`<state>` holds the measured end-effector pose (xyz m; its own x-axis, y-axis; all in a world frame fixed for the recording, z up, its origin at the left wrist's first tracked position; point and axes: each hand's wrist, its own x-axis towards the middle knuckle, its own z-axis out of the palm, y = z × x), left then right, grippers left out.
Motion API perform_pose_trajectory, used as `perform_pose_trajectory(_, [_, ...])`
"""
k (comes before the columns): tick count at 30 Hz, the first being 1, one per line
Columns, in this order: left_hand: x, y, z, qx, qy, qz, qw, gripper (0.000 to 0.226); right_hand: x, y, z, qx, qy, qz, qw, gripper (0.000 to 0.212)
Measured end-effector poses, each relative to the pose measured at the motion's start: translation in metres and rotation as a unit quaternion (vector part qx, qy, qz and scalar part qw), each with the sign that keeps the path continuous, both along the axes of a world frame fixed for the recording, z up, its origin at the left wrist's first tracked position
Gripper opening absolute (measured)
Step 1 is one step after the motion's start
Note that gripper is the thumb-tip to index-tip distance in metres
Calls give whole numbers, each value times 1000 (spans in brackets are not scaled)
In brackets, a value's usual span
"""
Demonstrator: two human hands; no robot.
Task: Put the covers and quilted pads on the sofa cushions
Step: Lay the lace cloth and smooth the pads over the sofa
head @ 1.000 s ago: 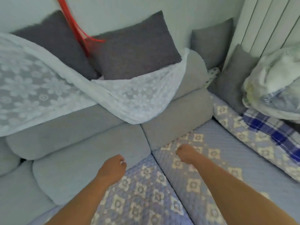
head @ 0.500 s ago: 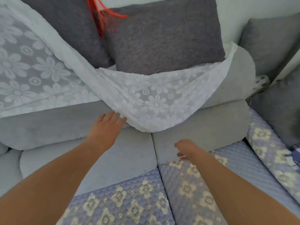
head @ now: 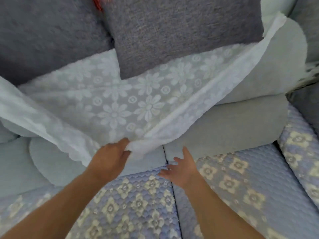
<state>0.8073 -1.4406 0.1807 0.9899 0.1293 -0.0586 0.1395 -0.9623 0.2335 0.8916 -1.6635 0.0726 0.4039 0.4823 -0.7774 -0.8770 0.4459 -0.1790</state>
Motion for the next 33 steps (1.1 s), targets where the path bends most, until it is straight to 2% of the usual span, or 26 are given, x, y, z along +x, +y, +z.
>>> perform_pose_trajectory(2, [-36, -33, 0, -90, -1, -18, 996, 24, -29, 1, -5, 115, 10, -47, 992, 83])
perform_pose_trajectory(4, [-61, -54, 1, -122, -23, -43, 991, 25, -42, -5, 6, 178, -28, -95, 979, 69])
perform_pose_trajectory(7, [-91, -72, 8, -110, -108, -79, 985, 26, -35, -30, 34, 177, -120, -186, 959, 52])
perform_pose_trajectory(10, [-105, -78, 11, -64, -161, -125, 977, 25, -11, -87, 65, 184, -194, -309, 913, 45])
perform_pose_trajectory(12, [-107, -79, 0, -12, -125, -137, 983, 19, 3, -138, 81, 117, -238, -354, 897, 52])
perform_pose_trajectory(15, [-100, -89, -34, 39, 25, -115, 992, 29, 4, -216, 97, 84, -277, -376, 881, 53])
perform_pose_trajectory(17, [-90, -100, -61, 24, 124, -81, 989, 25, -5, -263, 101, 22, -289, -338, 895, 45])
perform_pose_trajectory(19, [-74, -108, -81, 5, 174, -45, 984, 27, -9, -296, 100, -82, -299, -259, 915, 43])
perform_pose_trajectory(21, [-58, -117, -96, 20, 206, -28, 978, 31, -8, -319, 85, -237, -263, -154, 922, 39])
perform_pose_trajectory(22, [-51, -120, -102, 30, 231, -27, 972, 35, -7, -325, 73, -381, -235, -122, 886, 37])
perform_pose_trajectory(23, [-44, -125, -106, 40, 268, -34, 962, 42, -6, -329, 61, -553, -219, -104, 797, 34])
perform_pose_trajectory(24, [-38, -131, -108, 57, 314, -49, 947, 50, -8, -327, 54, -687, -228, -107, 682, 31])
perform_pose_trajectory(25, [-32, -138, -106, 77, 359, -68, 928, 58, -8, -324, 46, -748, -259, -106, 601, 28])
perform_pose_trajectory(26, [-25, -147, -102, 90, 397, -85, 909, 63, -7, -320, 34, -766, -270, -83, 578, 26])
perform_pose_trajectory(27, [-16, -156, -95, 85, 423, -99, 897, 65, -2, -320, 16, -773, -251, -43, 581, 26])
perform_pose_trajectory(28, [-5, -163, -86, 57, 435, -104, 892, 64, 6, -323, -4, -772, -204, 11, 603, 30])
perform_pose_trajectory(30, [24, -173, -65, -38, 407, -94, 908, 59, 29, -330, -27, -741, -63, 130, 656, 46])
perform_pose_trajectory(31, [42, -177, -52, -69, 372, -94, 921, 57, 47, -335, -32, -725, -28, 180, 665, 53])
perform_pose_trajectory(33, [86, -183, -30, -61, 281, -112, 951, 54, 93, -339, -28, -710, -75, 233, 660, 56])
